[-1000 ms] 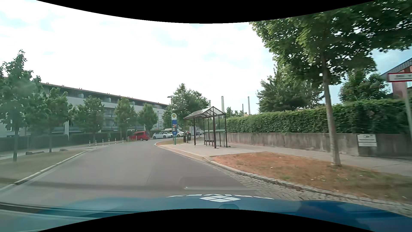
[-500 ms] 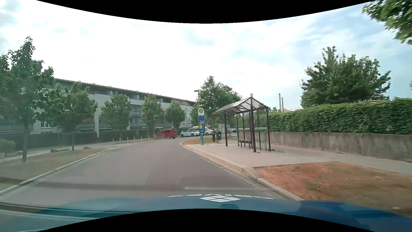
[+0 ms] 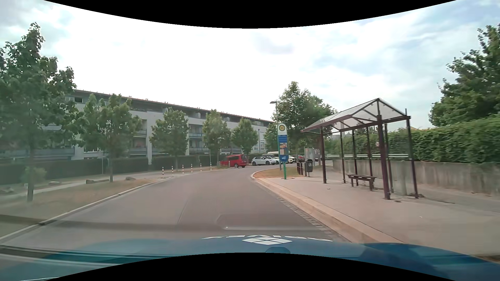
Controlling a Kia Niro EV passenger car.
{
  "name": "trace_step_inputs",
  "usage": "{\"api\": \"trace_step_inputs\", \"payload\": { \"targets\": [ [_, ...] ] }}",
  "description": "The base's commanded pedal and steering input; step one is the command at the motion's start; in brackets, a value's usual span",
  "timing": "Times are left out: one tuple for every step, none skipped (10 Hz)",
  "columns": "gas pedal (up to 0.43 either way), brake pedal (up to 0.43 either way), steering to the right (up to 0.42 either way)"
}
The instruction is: Follow the waypoints while adhering to traffic rules and regulations
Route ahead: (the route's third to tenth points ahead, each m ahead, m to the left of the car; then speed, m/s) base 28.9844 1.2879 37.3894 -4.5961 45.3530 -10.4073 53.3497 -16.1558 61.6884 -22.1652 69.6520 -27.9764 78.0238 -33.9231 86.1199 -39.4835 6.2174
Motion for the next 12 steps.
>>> {"api": "trace_step_inputs", "payload": {
  "targets": [
    [0.150,0.000,-0.185],
    [0.150,0.000,-0.174],
    [0.150,0.000,-0.160],
    [0.150,0.000,-0.142],
    [0.150,0.000,-0.125],
    [0.150,0.000,-0.106],
    [0.150,0.000,-0.085],
    [0.150,0.000,-0.070],
    [0.150,0.000,-0.052],
    [0.150,0.000,-0.032],
    [0.138,0.000,-0.013],
    [0.138,0.000,0.000]
  ]
}}
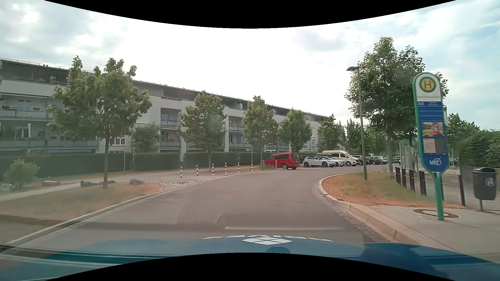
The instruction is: Follow the waypoints while adhering to traffic rules and regulations
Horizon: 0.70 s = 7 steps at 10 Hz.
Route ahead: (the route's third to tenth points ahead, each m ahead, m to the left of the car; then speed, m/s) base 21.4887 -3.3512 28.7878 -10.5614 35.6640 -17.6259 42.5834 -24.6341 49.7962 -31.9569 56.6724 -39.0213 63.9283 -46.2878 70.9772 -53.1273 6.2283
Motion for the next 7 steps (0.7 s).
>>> {"api": "trace_step_inputs", "payload": {
  "targets": [
    [0.130,0.000,0.005],
    [0.130,0.000,0.006],
    [0.130,0.000,0.011],
    [0.130,0.000,0.024],
    [0.130,0.000,0.034],
    [0.130,0.000,0.050],
    [0.130,0.000,0.068]
  ]
}}
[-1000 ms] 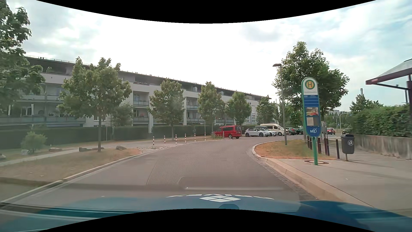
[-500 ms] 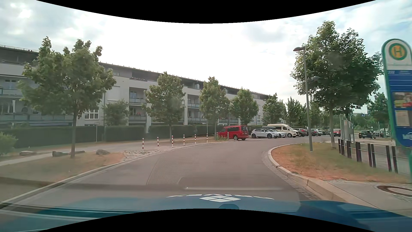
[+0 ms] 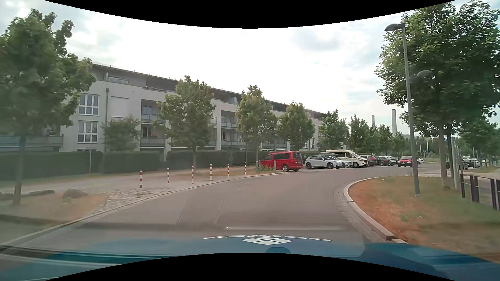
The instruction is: Follow the waypoints while adhering to traffic rules and regulations
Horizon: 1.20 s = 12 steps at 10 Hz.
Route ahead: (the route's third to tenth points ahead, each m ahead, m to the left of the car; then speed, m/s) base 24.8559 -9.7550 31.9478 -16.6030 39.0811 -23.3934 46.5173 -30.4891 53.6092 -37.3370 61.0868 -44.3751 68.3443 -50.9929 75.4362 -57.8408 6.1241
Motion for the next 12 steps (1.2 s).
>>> {"api": "trace_step_inputs", "payload": {
  "targets": [
    [0.130,0.000,0.081],
    [0.138,0.000,0.091],
    [0.138,0.000,0.100],
    [0.138,0.000,0.111],
    [0.138,0.000,0.120],
    [0.138,0.000,0.127],
    [0.138,0.000,0.135],
    [0.138,0.000,0.144],
    [0.138,0.000,0.154],
    [0.138,0.000,0.165],
    [0.138,0.000,0.172],
    [0.150,0.000,0.179]
  ]
}}
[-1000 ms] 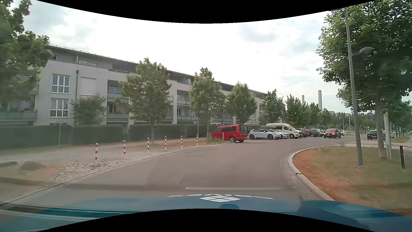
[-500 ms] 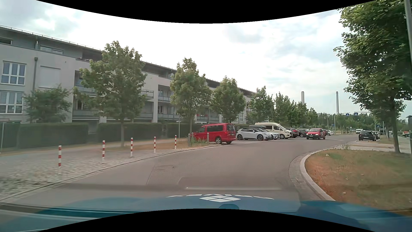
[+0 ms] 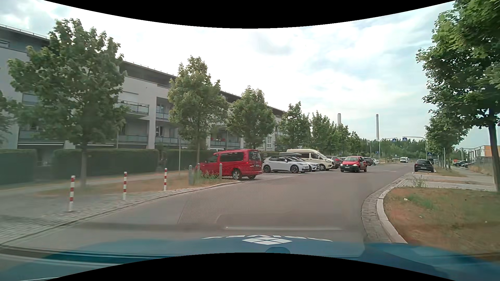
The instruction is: Follow the waypoints while adhering to traffic rules and regulations
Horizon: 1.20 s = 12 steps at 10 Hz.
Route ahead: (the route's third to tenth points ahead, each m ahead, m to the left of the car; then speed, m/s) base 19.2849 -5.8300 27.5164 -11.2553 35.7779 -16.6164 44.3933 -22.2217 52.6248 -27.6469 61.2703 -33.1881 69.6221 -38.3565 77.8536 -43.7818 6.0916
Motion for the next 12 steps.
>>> {"api": "trace_step_inputs", "payload": {
  "targets": [
    [0.157,0.000,0.183],
    [0.157,0.000,0.186],
    [0.157,0.000,0.188],
    [0.157,0.000,0.192],
    [0.157,0.000,0.199],
    [0.157,0.000,0.210],
    [0.157,0.000,0.216],
    [0.157,0.000,0.218],
    [0.157,0.000,0.220],
    [0.157,0.000,0.220],
    [0.157,0.000,0.220],
    [0.157,0.000,0.218]
  ]
}}
